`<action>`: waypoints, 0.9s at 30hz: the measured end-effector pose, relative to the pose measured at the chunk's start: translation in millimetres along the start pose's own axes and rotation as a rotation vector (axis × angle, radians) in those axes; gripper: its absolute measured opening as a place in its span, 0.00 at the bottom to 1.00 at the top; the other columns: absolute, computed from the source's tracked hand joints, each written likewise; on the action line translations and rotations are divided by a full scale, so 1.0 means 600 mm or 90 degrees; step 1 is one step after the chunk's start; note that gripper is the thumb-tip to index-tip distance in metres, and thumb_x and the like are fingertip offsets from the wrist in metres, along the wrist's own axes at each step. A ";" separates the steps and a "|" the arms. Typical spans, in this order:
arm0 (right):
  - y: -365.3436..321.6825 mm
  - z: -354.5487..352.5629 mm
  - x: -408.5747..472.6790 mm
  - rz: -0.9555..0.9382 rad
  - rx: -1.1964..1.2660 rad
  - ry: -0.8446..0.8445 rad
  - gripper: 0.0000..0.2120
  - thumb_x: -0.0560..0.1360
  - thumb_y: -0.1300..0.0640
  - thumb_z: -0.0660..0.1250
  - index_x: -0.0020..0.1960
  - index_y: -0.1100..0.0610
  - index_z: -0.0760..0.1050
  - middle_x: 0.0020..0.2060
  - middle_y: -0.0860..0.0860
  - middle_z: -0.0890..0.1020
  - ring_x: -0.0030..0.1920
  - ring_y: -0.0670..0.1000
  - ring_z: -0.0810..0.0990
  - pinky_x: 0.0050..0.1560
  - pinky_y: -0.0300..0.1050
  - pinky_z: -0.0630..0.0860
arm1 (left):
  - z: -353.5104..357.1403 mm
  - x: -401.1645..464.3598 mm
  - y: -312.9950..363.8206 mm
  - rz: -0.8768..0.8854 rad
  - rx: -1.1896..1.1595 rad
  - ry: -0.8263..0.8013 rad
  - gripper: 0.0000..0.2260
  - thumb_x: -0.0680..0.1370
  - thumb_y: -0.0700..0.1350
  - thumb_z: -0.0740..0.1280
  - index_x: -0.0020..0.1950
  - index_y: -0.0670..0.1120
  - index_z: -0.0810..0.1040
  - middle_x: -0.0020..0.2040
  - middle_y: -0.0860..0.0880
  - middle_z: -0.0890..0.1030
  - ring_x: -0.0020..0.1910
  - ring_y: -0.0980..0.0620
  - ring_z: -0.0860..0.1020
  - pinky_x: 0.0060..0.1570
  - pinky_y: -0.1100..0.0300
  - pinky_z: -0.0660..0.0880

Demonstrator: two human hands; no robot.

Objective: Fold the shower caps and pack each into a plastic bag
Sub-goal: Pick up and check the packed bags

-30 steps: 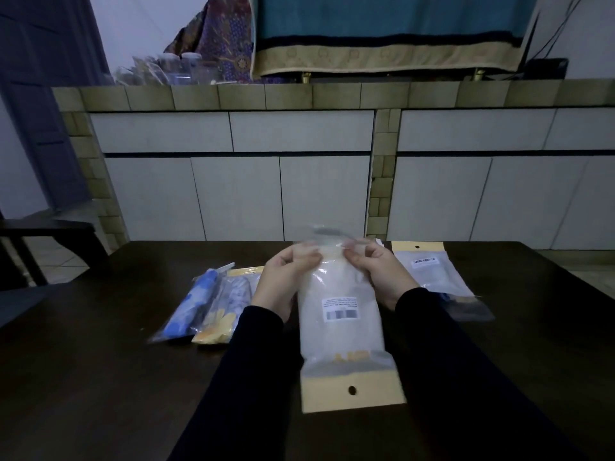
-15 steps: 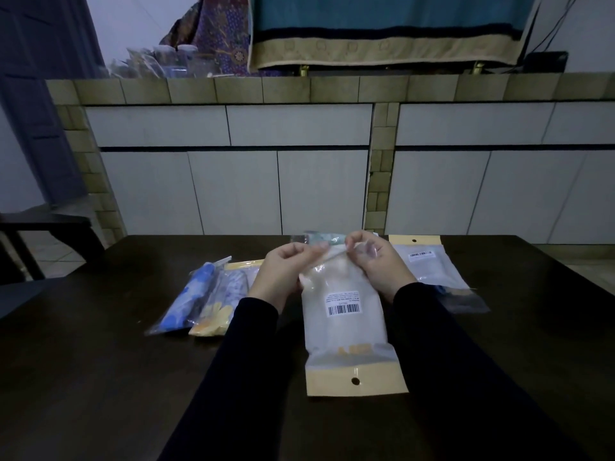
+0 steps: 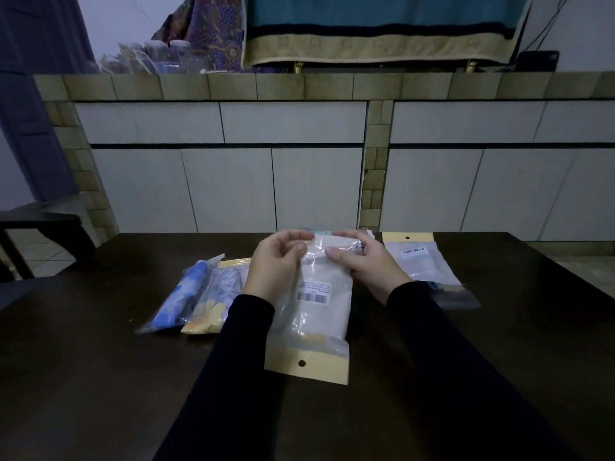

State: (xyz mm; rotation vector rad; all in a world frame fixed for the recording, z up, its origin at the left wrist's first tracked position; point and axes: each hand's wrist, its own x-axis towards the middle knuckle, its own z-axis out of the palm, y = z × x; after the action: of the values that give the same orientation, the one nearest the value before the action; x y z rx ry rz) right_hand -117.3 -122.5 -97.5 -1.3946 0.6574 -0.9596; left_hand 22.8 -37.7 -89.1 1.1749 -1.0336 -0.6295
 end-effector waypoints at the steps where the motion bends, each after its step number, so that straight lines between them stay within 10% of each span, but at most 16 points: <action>1: 0.002 0.000 -0.001 -0.005 -0.021 -0.006 0.13 0.71 0.63 0.74 0.54 0.55 0.77 0.48 0.58 0.83 0.44 0.52 0.83 0.46 0.45 0.80 | 0.001 -0.001 0.001 -0.003 -0.014 0.004 0.09 0.78 0.31 0.62 0.51 0.40 0.80 0.36 0.49 0.82 0.32 0.59 0.80 0.32 0.68 0.75; 19: -0.001 -0.006 -0.006 -0.066 0.048 0.090 0.09 0.71 0.63 0.73 0.50 0.56 0.78 0.39 0.50 0.86 0.40 0.47 0.84 0.46 0.43 0.79 | -0.014 0.008 0.000 -0.112 -0.152 -0.046 0.16 0.71 0.33 0.72 0.58 0.39 0.78 0.49 0.39 0.84 0.46 0.42 0.82 0.49 0.51 0.79; 27: -0.033 -0.005 -0.016 -0.259 -0.175 0.312 0.15 0.72 0.44 0.71 0.45 0.57 0.77 0.33 0.51 0.72 0.34 0.46 0.70 0.36 0.37 0.70 | -0.015 0.002 0.028 0.056 -0.188 -0.007 0.10 0.71 0.36 0.72 0.52 0.42 0.80 0.47 0.45 0.84 0.46 0.49 0.82 0.39 0.61 0.78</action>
State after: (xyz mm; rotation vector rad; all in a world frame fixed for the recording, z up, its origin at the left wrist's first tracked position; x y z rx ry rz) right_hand -127.8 -114.2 -80.1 -1.5821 0.9120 -1.6128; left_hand 29.6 -29.8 -72.8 0.8648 -0.9591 -0.6944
